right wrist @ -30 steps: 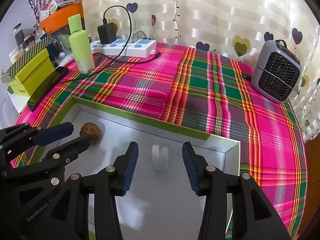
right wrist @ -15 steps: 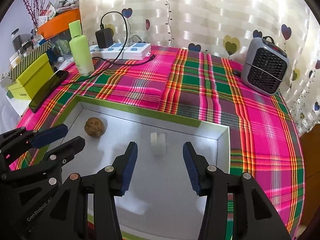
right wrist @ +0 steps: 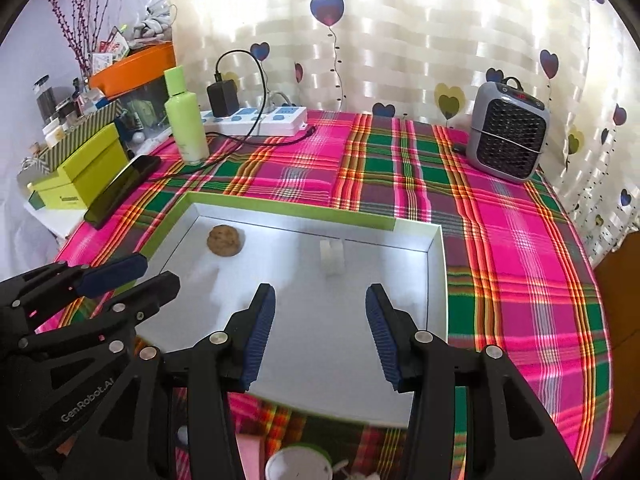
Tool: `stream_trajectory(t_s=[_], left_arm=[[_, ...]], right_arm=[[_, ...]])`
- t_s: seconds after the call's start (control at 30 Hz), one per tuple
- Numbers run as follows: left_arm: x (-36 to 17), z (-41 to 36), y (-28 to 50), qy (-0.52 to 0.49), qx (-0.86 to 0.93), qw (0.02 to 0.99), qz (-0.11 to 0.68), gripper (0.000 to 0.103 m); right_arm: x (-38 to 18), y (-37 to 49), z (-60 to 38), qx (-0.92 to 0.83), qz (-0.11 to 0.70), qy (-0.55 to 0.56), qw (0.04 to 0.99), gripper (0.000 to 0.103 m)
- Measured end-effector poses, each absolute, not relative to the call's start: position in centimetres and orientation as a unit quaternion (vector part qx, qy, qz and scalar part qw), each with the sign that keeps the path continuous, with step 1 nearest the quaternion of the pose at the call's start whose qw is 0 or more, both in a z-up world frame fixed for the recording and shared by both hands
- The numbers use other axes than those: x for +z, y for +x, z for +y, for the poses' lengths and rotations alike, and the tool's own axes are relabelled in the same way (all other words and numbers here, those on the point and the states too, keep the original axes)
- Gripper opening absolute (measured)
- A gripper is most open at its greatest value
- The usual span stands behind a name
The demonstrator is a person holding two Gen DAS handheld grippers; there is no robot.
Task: Organize objects
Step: 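Withdraw both grippers from the box back toward the remaining objects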
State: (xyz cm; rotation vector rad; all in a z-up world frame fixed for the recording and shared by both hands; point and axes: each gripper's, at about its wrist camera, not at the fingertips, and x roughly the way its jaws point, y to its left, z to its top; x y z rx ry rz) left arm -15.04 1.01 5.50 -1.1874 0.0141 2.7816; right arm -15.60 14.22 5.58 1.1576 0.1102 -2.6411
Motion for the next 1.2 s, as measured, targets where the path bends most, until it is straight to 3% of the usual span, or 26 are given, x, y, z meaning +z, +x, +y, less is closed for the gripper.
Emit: stream_trajectory(t_s=[1.2], left_arm=[[4.6, -0.6, -9.3, -0.370, 0.927, 0.058, 0.021, 0.037]], right_arm=[[6.1, -8.6, 15.7, -0.922, 0.015, 0.362, 0.134, 0.048]])
